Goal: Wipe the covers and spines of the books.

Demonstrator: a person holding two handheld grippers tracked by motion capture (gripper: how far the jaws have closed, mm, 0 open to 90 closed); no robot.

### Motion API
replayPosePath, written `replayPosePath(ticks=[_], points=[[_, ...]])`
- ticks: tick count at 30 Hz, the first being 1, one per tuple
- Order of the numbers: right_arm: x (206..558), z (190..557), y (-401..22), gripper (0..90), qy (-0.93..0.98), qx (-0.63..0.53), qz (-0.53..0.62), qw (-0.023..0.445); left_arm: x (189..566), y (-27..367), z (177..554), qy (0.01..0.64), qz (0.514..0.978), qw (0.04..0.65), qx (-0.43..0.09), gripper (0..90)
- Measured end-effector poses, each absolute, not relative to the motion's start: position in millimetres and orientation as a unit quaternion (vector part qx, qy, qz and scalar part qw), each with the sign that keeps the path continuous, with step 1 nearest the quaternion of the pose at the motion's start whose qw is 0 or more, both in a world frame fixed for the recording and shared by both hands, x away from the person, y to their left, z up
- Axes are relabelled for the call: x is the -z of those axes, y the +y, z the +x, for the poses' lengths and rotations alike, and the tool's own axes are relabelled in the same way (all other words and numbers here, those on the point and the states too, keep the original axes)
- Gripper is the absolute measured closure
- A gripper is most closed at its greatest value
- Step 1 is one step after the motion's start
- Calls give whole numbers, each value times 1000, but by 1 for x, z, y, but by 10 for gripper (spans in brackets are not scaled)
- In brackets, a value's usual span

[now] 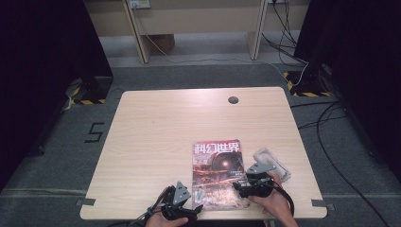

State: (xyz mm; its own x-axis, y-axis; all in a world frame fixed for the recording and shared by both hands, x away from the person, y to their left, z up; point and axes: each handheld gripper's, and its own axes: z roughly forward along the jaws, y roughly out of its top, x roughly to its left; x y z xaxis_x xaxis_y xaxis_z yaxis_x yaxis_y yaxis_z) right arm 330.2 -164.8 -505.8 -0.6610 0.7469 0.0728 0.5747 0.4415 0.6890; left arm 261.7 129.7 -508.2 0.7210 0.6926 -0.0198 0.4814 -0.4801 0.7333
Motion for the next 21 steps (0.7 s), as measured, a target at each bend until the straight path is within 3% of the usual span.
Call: replayPosePath(ticks=[21], points=[[508, 320, -158, 268, 841, -358, 391, 110, 510, 134, 267, 339, 861, 345, -157, 141]])
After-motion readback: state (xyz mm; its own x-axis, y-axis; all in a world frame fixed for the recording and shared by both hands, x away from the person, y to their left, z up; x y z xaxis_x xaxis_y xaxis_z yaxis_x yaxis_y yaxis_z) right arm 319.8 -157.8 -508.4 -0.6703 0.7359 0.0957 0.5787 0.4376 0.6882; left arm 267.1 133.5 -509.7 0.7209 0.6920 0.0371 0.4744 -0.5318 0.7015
